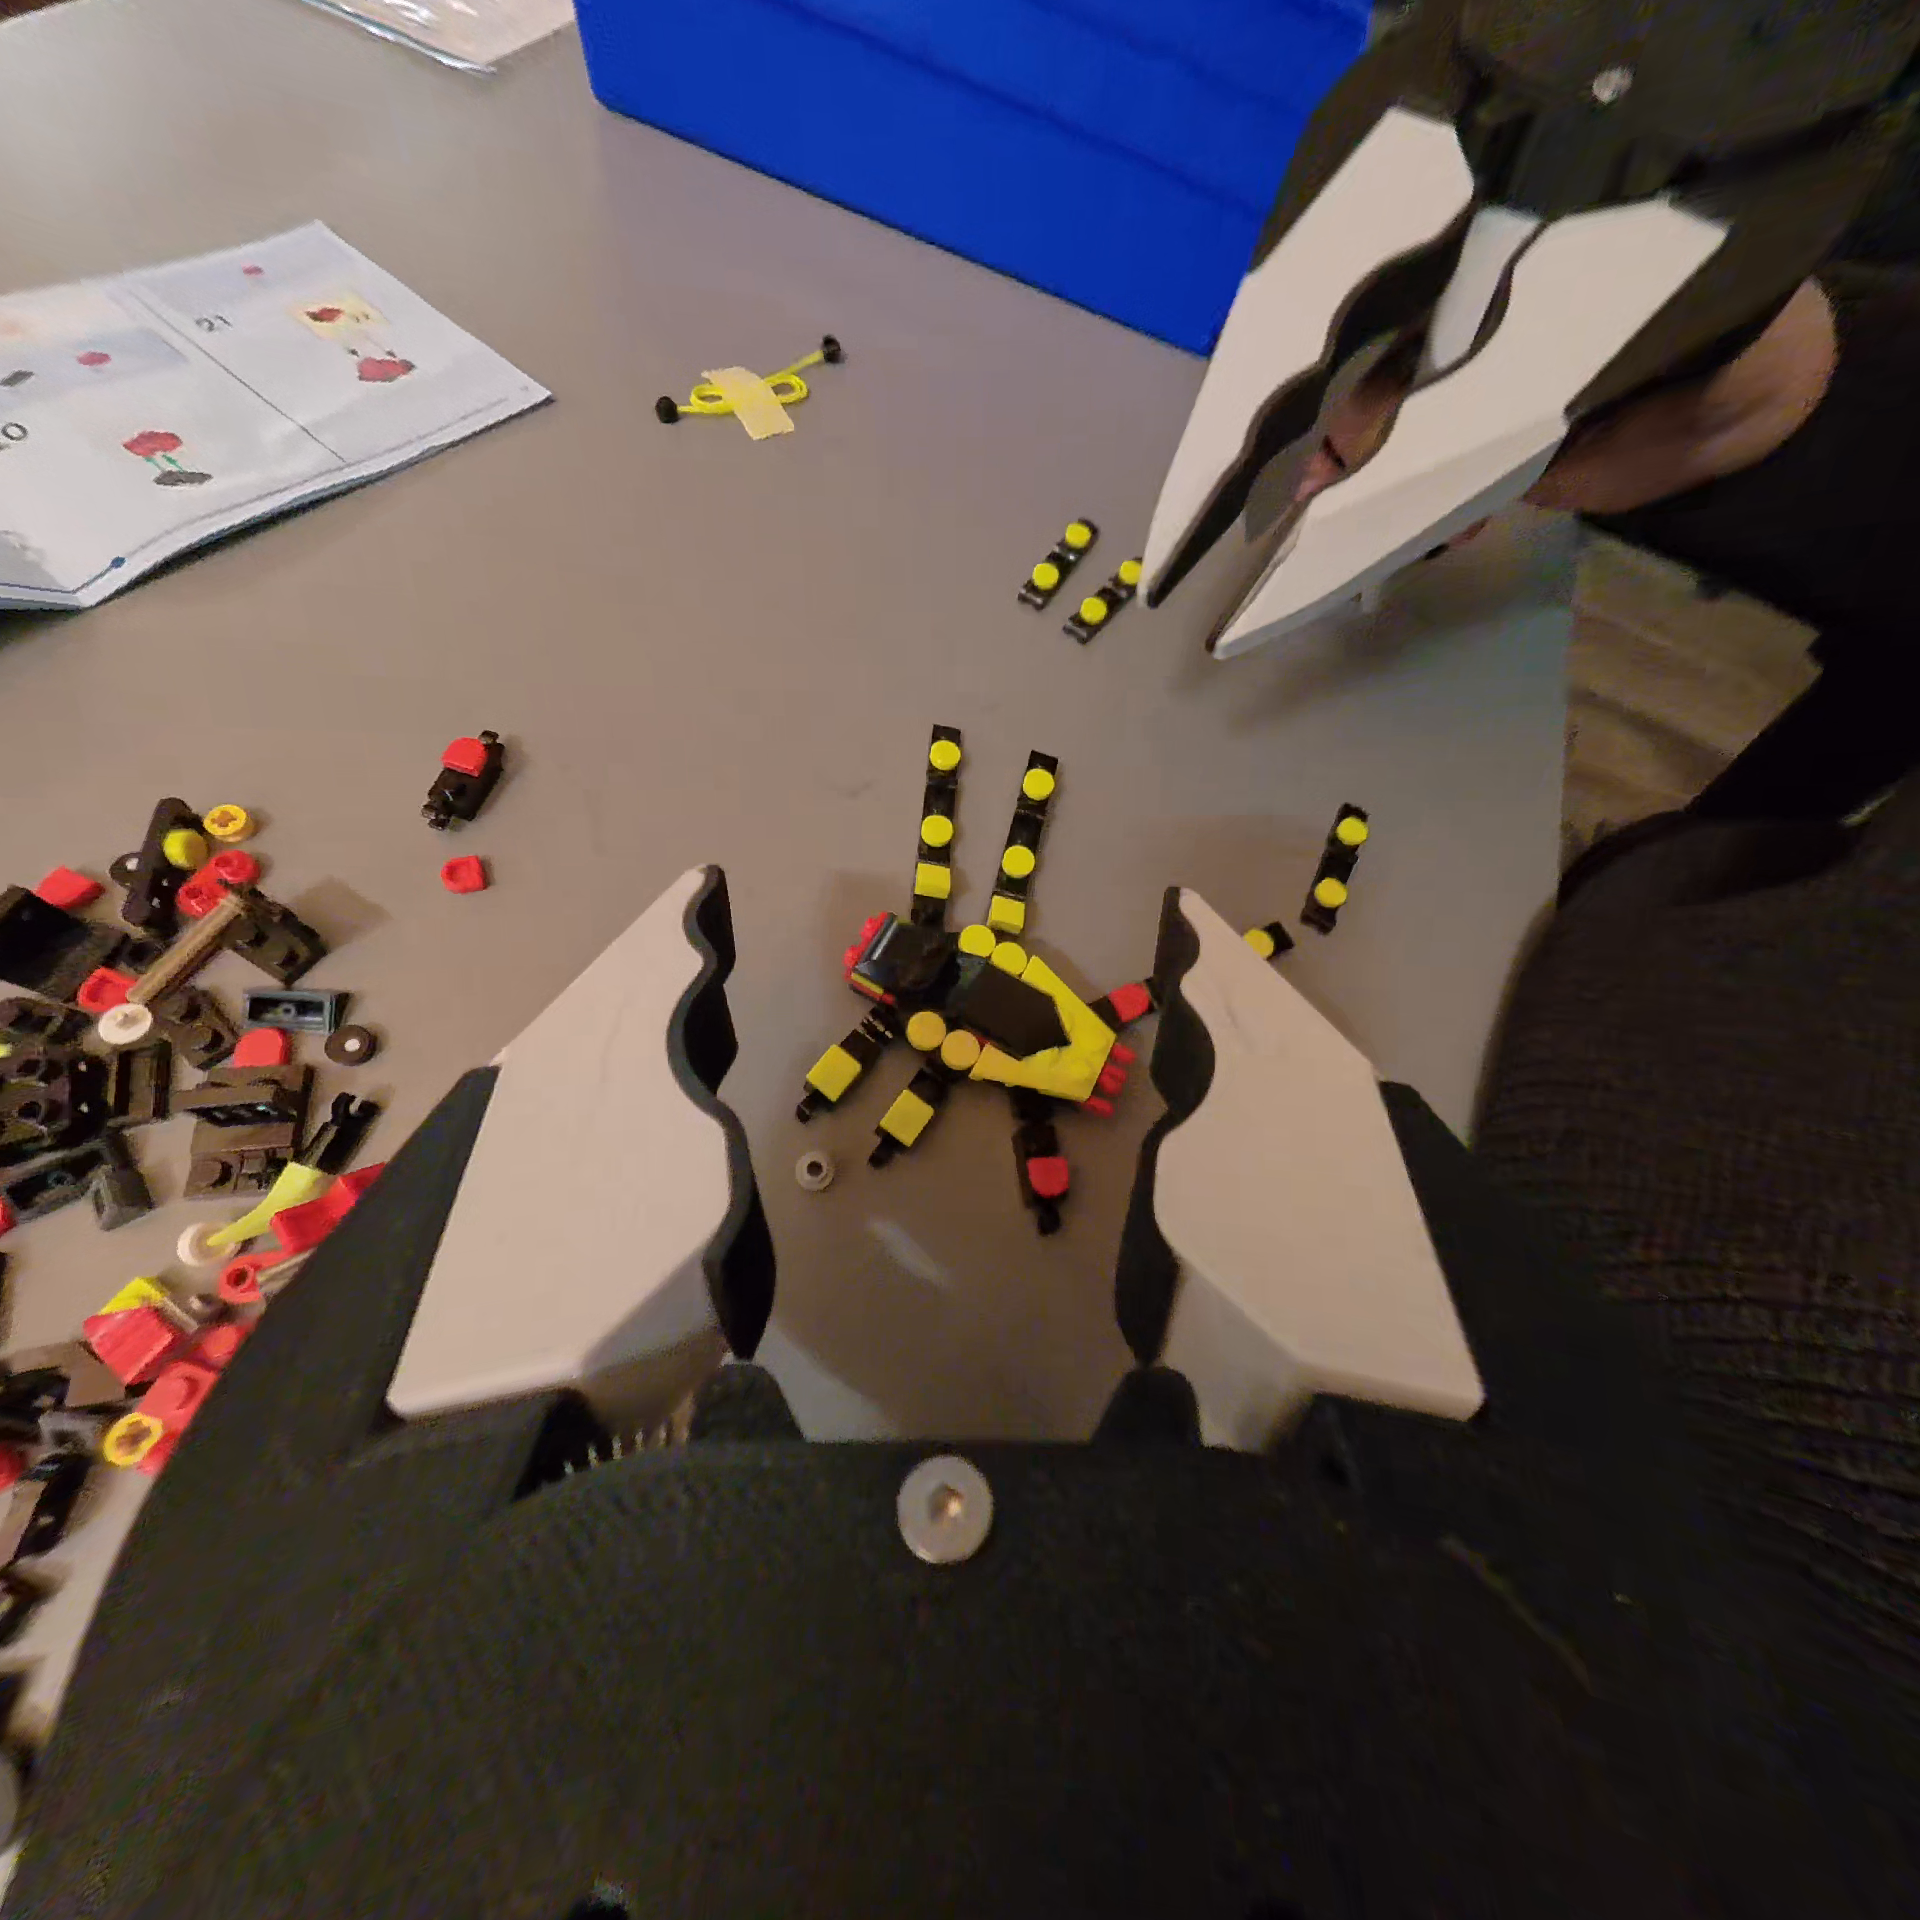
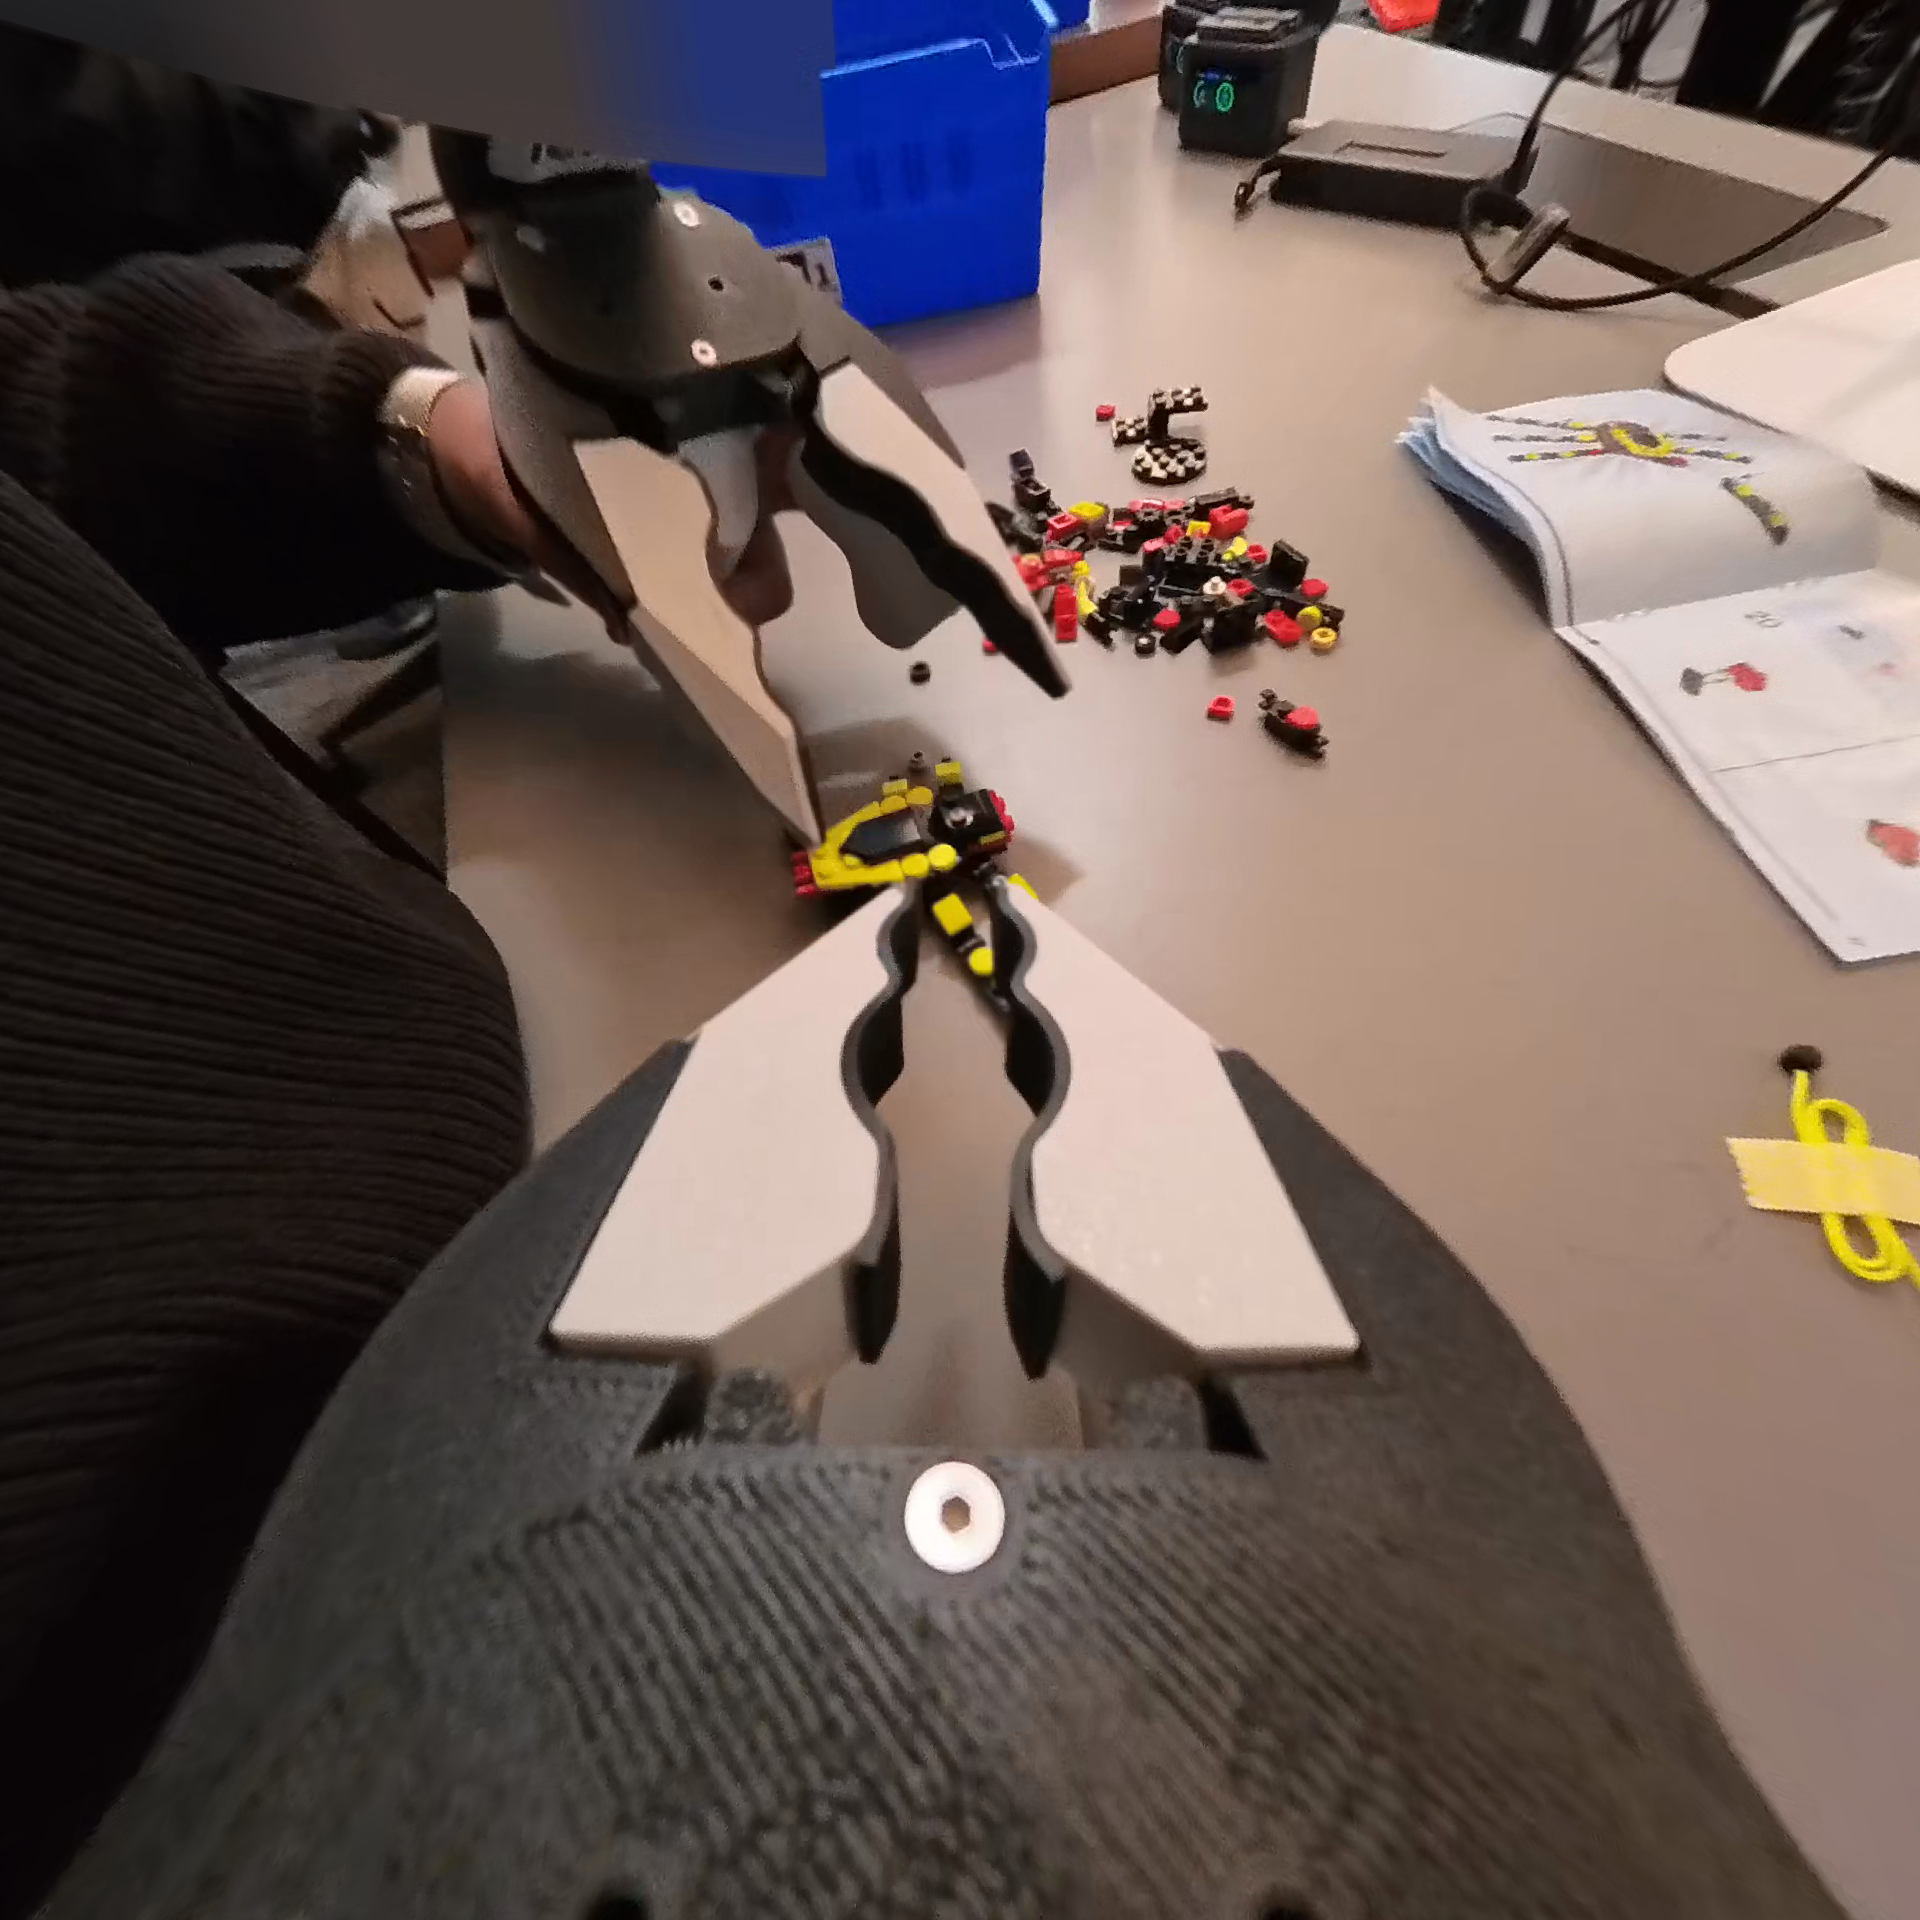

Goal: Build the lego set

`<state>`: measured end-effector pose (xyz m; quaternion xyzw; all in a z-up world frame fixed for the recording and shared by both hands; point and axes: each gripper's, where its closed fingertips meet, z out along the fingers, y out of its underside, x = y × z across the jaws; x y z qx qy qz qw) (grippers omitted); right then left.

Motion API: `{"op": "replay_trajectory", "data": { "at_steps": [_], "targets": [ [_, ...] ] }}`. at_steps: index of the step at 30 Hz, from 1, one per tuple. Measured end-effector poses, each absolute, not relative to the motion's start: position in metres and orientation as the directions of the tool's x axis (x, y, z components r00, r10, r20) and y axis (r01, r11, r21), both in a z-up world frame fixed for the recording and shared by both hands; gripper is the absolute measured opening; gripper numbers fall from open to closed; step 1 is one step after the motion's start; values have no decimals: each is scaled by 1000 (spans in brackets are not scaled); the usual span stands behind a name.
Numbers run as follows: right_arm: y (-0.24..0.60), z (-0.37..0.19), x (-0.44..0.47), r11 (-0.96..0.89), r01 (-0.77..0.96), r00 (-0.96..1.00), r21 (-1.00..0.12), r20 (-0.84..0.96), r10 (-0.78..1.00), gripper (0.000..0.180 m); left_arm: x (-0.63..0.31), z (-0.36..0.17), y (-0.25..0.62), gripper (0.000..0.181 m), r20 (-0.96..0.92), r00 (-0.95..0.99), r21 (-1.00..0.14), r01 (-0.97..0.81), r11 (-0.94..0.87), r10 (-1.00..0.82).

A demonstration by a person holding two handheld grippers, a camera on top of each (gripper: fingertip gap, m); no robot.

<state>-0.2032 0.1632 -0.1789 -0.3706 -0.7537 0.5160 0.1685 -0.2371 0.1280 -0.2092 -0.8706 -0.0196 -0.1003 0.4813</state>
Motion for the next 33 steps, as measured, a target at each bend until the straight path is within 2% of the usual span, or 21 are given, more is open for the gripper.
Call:
{"op": "replay_trajectory", "data": {
  "at_steps": [4, 7, 12, 22, 33],
  "targets": [
    [161, -181, -204, 228, 369, -672, -901, -89, 735, 10, -233, -213, 129, 77, 150, 986, -829, 87, -552, -70],
    [162, -191, -203, 289, 380, -672, -879, -47, 739, 10, -228, -217, 127, 68, 199, 976, -812, 112, -573, -92],
    [162, -195, -205, 305, 382, -671, -872, -35, 741, 8, -230, -215, 127, 64, 226, 970, -812, 138, -568, -87],
    [166, -204, -211, 308, 405, -659, -861, -42, 751, 6, -234, -217, 128, 62, 240, 968, -808, 159, -567, -70],
    [161, -205, -209, 308, 405, -683, -861, -61, 727, 15, -232, -220, 128, 63, 249, 965, -802, 159, -576, -79]
  ]
}}
